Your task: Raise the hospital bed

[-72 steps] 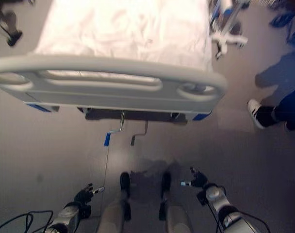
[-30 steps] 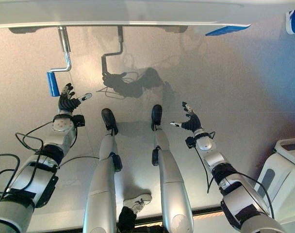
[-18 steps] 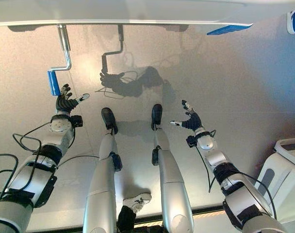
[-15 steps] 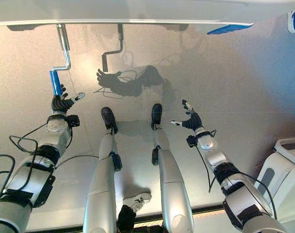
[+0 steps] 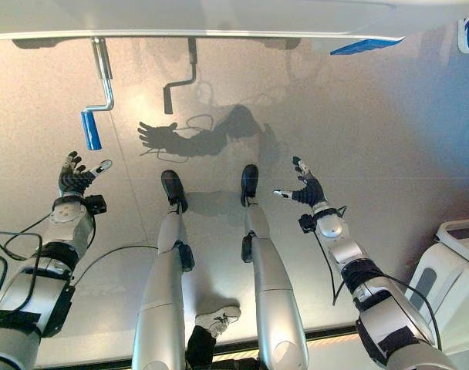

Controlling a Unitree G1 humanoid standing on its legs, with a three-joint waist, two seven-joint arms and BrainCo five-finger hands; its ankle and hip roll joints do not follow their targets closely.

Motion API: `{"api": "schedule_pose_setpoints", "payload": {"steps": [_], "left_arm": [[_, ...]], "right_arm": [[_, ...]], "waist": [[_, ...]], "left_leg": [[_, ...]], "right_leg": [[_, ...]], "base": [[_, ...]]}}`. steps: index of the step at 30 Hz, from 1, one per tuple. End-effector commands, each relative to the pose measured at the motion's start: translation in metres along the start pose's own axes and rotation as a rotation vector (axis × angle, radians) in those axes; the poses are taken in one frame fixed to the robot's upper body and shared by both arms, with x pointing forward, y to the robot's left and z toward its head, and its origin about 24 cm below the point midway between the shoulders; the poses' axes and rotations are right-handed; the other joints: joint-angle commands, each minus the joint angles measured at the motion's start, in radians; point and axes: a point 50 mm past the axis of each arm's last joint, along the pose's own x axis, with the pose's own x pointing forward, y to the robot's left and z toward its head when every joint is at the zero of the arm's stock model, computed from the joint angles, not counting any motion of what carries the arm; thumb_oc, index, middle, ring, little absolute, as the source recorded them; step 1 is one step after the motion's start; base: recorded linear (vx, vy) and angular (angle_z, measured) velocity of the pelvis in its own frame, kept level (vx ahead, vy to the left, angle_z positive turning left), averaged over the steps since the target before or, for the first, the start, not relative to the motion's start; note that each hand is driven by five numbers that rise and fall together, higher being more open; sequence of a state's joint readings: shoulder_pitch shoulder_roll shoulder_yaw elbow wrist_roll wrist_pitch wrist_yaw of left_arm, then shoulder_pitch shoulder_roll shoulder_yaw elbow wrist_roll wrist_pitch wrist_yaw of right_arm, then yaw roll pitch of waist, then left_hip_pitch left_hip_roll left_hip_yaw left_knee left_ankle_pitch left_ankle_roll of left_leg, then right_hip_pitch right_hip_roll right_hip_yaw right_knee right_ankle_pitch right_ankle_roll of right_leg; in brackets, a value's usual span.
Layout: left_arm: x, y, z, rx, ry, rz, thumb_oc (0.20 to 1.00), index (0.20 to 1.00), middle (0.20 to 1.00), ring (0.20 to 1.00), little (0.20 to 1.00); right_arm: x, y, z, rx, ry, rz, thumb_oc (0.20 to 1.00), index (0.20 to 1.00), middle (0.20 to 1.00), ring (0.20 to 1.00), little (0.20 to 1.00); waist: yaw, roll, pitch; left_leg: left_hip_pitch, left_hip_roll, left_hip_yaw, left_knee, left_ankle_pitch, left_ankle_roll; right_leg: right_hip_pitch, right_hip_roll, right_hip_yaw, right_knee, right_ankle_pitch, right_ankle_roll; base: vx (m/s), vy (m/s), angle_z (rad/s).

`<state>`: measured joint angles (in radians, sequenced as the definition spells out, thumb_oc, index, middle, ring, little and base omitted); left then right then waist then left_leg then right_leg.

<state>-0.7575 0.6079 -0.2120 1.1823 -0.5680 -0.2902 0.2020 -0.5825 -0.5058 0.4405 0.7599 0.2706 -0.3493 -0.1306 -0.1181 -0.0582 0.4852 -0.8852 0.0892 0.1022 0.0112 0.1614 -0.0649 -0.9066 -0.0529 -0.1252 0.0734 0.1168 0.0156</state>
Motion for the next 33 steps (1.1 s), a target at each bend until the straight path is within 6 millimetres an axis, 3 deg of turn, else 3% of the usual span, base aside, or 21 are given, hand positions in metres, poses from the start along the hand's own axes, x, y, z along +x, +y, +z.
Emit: {"api": "schedule_pose_setpoints", "payload": {"steps": [1, 13, 23, 33], "left_arm": [[0.001, 0.022, 0.006, -0.026, -0.032, 0.058, 1.000, 1.000, 1.000, 1.000, 1.000], [0.004, 0.010, 0.031, -0.035, -0.131, -0.008, 1.000, 1.000, 1.000, 1.000, 1.000], [-0.002, -0.004, 0.067, -0.044, -0.287, -0.136, 1.000, 1.000, 1.000, 1.000, 1.000], [-0.004, 0.007, 0.083, -0.017, -0.347, -0.152, 1.000, 1.000, 1.000, 1.000, 1.000]], "right_arm": [[-0.016, -0.007, -0.010, 0.049, -0.002, -0.017, 1.000, 1.000, 1.000, 1.000, 1.000], [-0.021, -0.012, -0.017, 0.036, 0.028, -0.001, 1.000, 1.000, 1.000, 1.000, 1.000], [-0.031, -0.017, -0.027, 0.028, 0.072, 0.016, 1.000, 1.000, 1.000, 1.000, 1.000], [-0.037, -0.015, -0.036, 0.022, 0.113, 0.038, 1.000, 1.000, 1.000, 1.000, 1.000]], "waist": [[0.020, -0.026, 0.000], [0.027, -0.016, 0.005], [0.037, 0.003, 0.012], [0.045, 0.014, 0.015]], "left_leg": [[0.030, -0.052, -0.017, 0.059, -0.092, 0.013], [0.028, -0.055, -0.014, 0.067, -0.095, 0.012], [0.032, -0.063, -0.009, 0.072, -0.098, 0.015], [0.044, -0.066, -0.005, 0.071, -0.099, 0.015]], "right_leg": [[-0.008, 0.023, 0.026, 0.027, 0.038, 0.108], [-0.010, 0.020, 0.024, 0.030, 0.037, 0.107], [-0.004, 0.018, 0.023, 0.028, 0.042, 0.108], [0.008, 0.016, 0.024, 0.025, 0.042, 0.107]], "base": [[0.00, 0.000, 0.00], [0.00, 0.000, 0.00], [0.00, 0.000, 0.00], [0.00, 0.000, 0.00]]}}
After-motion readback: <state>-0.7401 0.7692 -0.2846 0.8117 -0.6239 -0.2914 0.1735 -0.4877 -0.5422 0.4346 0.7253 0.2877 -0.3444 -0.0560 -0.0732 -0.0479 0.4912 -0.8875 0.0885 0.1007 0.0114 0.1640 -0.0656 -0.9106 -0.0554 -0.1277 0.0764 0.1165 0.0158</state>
